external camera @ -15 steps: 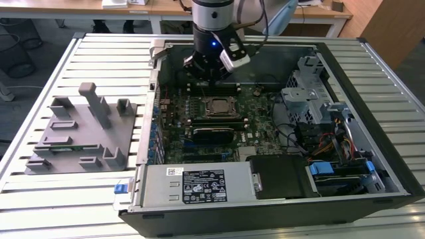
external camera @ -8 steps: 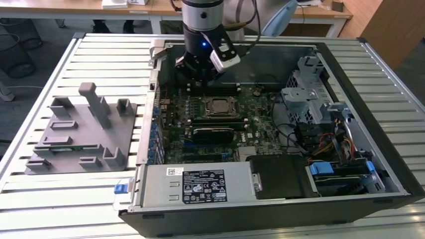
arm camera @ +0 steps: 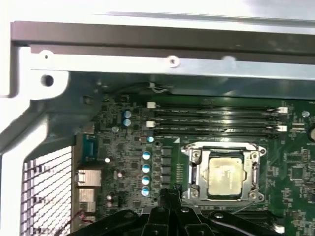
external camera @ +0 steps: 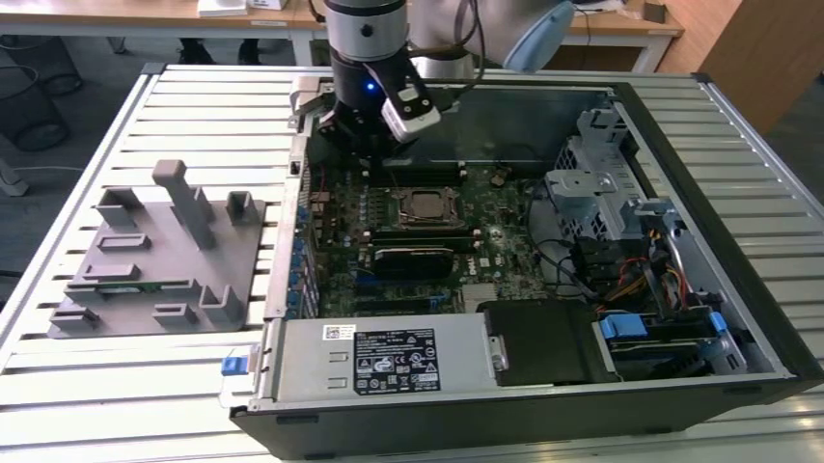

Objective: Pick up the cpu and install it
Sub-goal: 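Install the first cpu locking lever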

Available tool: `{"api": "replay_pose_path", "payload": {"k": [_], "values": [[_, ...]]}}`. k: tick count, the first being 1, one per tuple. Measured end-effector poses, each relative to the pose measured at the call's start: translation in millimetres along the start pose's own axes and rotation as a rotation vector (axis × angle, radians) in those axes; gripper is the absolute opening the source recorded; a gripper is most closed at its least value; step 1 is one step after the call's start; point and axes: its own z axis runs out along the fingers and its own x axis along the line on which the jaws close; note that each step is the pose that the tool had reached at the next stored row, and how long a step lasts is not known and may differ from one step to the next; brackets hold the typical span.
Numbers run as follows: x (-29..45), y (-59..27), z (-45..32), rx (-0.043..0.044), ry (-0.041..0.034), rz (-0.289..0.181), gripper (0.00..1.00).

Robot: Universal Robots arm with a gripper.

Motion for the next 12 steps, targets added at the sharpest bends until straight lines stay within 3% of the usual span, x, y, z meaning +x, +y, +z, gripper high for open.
{"api": "replay_pose_path", "payload": {"k": [12], "values": [[1.3,16.5,1.8,-0.0007,0.0000,0.000,0.11]]}}
